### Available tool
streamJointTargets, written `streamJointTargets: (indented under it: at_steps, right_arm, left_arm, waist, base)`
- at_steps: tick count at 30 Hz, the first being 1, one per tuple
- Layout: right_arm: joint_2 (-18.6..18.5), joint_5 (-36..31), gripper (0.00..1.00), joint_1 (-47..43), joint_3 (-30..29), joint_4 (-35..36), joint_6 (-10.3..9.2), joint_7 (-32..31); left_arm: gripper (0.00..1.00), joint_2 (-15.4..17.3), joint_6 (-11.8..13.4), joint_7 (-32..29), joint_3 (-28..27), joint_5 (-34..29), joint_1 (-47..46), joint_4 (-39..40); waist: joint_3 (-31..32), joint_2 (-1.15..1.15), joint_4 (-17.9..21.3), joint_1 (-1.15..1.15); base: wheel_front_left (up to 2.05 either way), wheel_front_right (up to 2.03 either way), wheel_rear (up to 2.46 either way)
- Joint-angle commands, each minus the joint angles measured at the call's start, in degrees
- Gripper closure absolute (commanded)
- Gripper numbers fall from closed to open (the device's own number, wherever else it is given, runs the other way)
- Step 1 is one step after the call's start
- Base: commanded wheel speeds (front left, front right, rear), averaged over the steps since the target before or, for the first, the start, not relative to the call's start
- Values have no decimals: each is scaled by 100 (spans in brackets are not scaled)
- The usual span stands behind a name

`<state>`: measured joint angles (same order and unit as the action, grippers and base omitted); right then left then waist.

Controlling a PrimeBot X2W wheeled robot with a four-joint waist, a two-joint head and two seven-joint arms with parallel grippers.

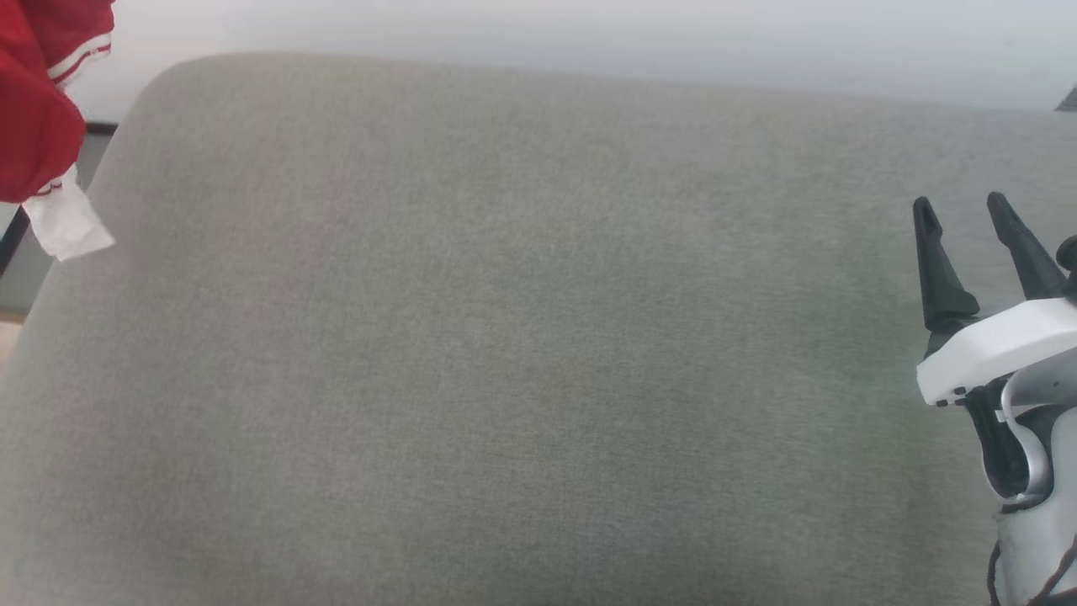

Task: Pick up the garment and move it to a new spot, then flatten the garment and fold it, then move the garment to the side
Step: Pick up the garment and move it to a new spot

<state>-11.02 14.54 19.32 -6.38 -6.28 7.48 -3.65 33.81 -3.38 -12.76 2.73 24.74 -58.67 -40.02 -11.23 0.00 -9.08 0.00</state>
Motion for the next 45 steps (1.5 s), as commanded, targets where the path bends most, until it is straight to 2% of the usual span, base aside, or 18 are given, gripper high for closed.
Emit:
streamJointTargets:
  at_steps: [1,9,17,25,31,36,42,44,45]
  right_arm:
    - [25,-2,0,10,-12,-25,2,51]
    - [40,-34,0,59,-201,-75,2,169]
    - [37,-50,0,179,-470,-111,2,258]
    - [225,-131,0,126,-687,-69,2,327]
    - [424,-144,0,71,-713,-241,2,446]
    - [519,-137,0,60,-620,-571,2,615]
    - [560,-136,0,138,-476,-850,2,723]
    - [563,-115,0,206,-370,-1003,2,768]
    - [563,-115,0,206,-370,-1003,2,768]
  left_arm:
    - [100,11,-27,-152,18,58,125,236]
    - [100,56,236,-1306,112,214,646,2249]
    - [100,-87,637,-2374,362,324,1186,4210]
    - [100,-393,962,-3062,888,281,1695,5287]
    - [100,-734,1082,-3263,1424,291,2307,5336]
    - [100,-1115,1093,-3137,1972,303,2963,4787]
    - [100,-1400,968,-2863,2300,328,3233,3898]
    - [100,-1592,864,-2725,2448,399,3296,3331]
    - [100,-1592,864,-2725,2448,399,3296,3331]
  waist:
    - [97,0,79,0]
    - [220,0,413,0]
    - [208,0,994,0]
    - [48,0,1620,0]
    - [-87,0,1984,0]
    - [-178,0,2222,0]
    - [-184,0,2323,0]
    - [-177,0,2365,0]
    - [-177,0,2365,0]
  base:
    - [0,0,0]
    - [0,0,0]
    - [0,0,0]
    - [0,0,0]
    - [0,0,0]
    - [0,0,0]
    - [0,0,0]
    - [0,0,0]
    - [0,0,0]
